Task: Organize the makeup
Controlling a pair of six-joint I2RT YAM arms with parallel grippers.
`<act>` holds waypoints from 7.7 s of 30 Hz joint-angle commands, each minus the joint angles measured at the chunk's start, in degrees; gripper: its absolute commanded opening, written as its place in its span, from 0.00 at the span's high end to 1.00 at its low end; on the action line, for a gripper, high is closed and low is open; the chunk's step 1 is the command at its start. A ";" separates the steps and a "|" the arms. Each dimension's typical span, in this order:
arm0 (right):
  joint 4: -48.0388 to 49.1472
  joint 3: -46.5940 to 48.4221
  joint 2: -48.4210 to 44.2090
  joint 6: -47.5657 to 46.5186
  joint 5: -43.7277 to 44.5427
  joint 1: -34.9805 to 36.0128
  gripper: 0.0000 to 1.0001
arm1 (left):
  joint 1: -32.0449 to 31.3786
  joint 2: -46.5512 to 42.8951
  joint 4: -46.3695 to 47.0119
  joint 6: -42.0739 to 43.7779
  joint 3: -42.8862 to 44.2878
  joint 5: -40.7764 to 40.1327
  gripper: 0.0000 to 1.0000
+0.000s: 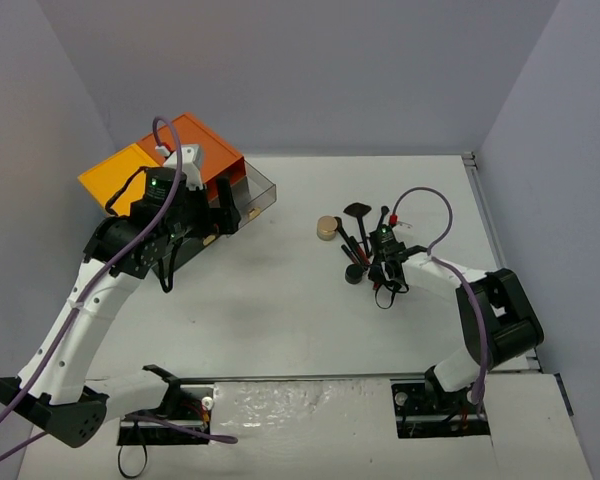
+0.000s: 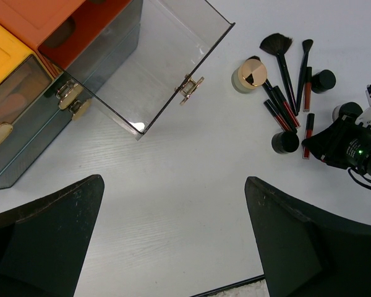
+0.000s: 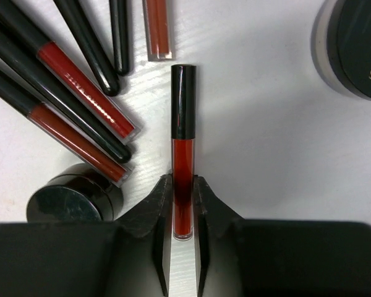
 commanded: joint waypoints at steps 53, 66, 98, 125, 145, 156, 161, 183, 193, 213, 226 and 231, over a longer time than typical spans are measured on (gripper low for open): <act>15.01 60.76 19.20 -20.75 -8.27 24.34 0.55 | 6.83 -9.22 -4.42 -2.94 -5.37 -4.02 0.03; -1.70 25.80 -5.23 -9.17 6.34 8.60 0.54 | 7.10 -8.11 -3.45 -2.54 -4.67 -3.11 0.03; 3.57 17.09 16.16 -10.33 -1.50 -8.73 0.60 | 7.62 -10.04 -7.15 0.11 -3.23 -6.09 0.03; -0.30 46.51 -1.24 -26.63 -17.09 12.89 0.99 | 7.96 -8.57 -6.33 0.48 -1.55 -6.53 0.03; 6.51 77.29 27.48 -27.05 -21.68 23.06 0.62 | 8.15 -13.61 -9.62 -0.35 -4.03 -6.22 0.03; 6.10 54.62 7.16 -30.48 -8.47 18.98 0.43 | 8.24 -12.67 -7.65 -0.26 -4.33 -4.33 0.03; 2.99 39.06 -3.15 -28.45 -8.76 11.11 0.44 | 8.24 -11.38 -6.55 0.35 -3.80 -3.72 0.03; -6.33 21.74 9.95 -26.40 -14.50 -4.68 0.71 | 8.41 -9.66 -4.87 -0.01 -3.97 -1.59 0.03; -4.89 23.68 15.65 -27.05 -14.70 -4.33 0.77 | 8.41 -10.55 -6.45 0.56 -4.12 -3.36 0.03; -3.95 20.00 15.64 -21.61 -8.06 -0.03 0.72 | 8.41 -10.31 -6.03 -0.48 -4.81 -3.01 0.03; -3.51 15.30 12.94 -19.19 -10.78 0.59 0.74 | 8.42 -10.41 -5.66 -0.52 -4.85 -2.56 0.03; -3.60 12.16 11.17 -16.39 -10.56 1.19 0.72 | 8.41 -10.50 -5.52 -0.61 -4.88 -2.20 0.03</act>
